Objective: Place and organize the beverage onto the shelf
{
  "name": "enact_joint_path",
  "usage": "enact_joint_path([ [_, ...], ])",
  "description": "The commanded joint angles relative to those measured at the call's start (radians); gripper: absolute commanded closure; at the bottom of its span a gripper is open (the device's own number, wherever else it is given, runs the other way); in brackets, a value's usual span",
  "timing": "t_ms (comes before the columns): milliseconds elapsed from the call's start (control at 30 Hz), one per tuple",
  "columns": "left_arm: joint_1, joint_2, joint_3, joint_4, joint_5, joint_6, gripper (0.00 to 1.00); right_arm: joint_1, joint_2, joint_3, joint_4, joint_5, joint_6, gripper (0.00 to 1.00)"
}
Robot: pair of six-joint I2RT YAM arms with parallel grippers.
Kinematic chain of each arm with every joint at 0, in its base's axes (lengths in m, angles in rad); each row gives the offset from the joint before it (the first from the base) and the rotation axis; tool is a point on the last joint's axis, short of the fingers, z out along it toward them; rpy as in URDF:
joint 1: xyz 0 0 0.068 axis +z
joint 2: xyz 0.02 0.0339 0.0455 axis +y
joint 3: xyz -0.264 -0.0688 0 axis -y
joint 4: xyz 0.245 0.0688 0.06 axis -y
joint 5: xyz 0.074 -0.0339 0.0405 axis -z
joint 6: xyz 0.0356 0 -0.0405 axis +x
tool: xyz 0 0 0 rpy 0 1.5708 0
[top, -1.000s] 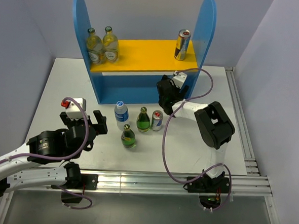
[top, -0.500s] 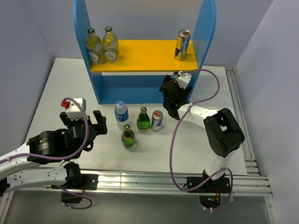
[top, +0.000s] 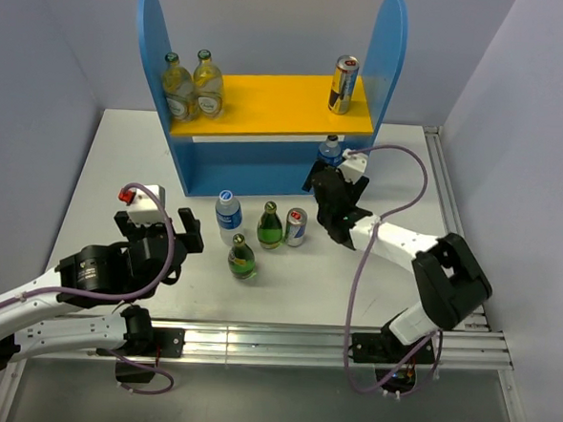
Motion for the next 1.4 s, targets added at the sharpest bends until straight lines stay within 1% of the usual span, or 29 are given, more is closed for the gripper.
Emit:
enact_joint_path([
  [0,-0.004,-0.001,0.015,0.002,-0.022,-0.009,0.01,0.069,-0.136,-0.029,-0.055,0.060,0.039,0.00],
  [100,-0.004,-0.004,0.013,0.007,-0.020,-0.006,0.01,0.153,-0.212,-0.048,-0.146,0.116,0.060,0.00],
  [133,-0.004,-0.004,0.013,0.005,-0.020,-0.006,0.01,0.178,-0.246,-0.051,-0.215,0.150,0.074,0.00],
  [167,-0.004,-0.004,0.013,0.002,-0.022,-0.007,0.01,0.225,-0.266,-0.057,-0.255,0.170,0.127,0.00],
  [200,-0.004,-0.003,0.013,0.003,-0.025,-0.011,0.01,0.250,-0.287,-0.075,-0.330,0.184,0.153,0.00],
  [233,-0.004,-0.003,0.013,0.003,-0.022,-0.012,0.01,0.275,-0.332,-0.091,-0.366,0.196,0.181,0.00],
  [300,-0.004,-0.003,0.015,0.000,-0.025,-0.012,0.01,0.351,-0.381,-0.144,-0.464,0.202,0.279,0.00],
  [367,-0.004,-0.003,0.018,-0.007,-0.025,-0.021,0.01,0.416,-0.448,-0.190,-0.507,0.207,0.357,0.00],
  [400,-0.004,-0.006,0.016,-0.004,-0.027,-0.018,0.01,0.478,-0.470,-0.230,-0.551,0.207,0.383,0.00],
  [467,-0.004,-0.011,0.015,0.002,-0.025,-0.014,0.01,0.537,-0.522,-0.273,-0.590,0.208,0.451,0.00],
  [500,-0.004,-0.014,0.015,0.002,-0.023,-0.012,0.01,0.589,-0.537,-0.282,-0.611,0.210,0.463,0.00],
  [567,-0.004,-0.017,0.015,0.002,-0.025,-0.012,0.01,0.632,-0.558,-0.295,-0.622,0.212,0.489,0.00],
  [667,-0.006,-0.026,0.015,0.002,-0.023,-0.014,0.01,0.675,-0.544,-0.325,-0.572,0.184,0.470,0.00],
  [700,-0.004,-0.029,0.015,0.002,-0.023,-0.014,0.01,0.675,-0.535,-0.332,-0.514,0.164,0.453,0.00],
  [800,-0.006,-0.037,0.013,0.003,-0.023,-0.014,0.01,0.675,-0.464,-0.338,-0.423,0.158,0.413,0.00],
  [867,-0.004,-0.037,0.013,0.007,-0.022,-0.014,0.01,0.672,-0.388,-0.326,-0.382,0.172,0.381,0.00],
  [900,-0.006,-0.038,0.013,0.007,-0.022,-0.012,0.01,0.666,-0.360,-0.322,-0.333,0.176,0.365,0.00],
  [933,-0.006,-0.037,0.013,0.005,-0.023,-0.014,0.01,0.660,-0.302,-0.316,-0.308,0.187,0.346,0.00],
  [1067,-0.006,-0.034,0.015,0.002,-0.025,-0.017,0.01,0.591,-0.188,-0.299,-0.185,0.189,0.258,0.00],
  [1100,-0.006,-0.037,0.015,0.002,-0.023,-0.015,0.01,0.556,-0.173,-0.295,-0.141,0.184,0.244,0.00],
  [1200,-0.006,-0.040,0.013,0.007,-0.020,-0.009,0.01,0.499,-0.121,-0.278,-0.070,0.175,0.189,0.00],
  [1367,-0.006,-0.049,0.013,0.014,-0.017,-0.001,0.01,0.444,-0.032,-0.229,0.004,0.167,0.129,0.00],
])
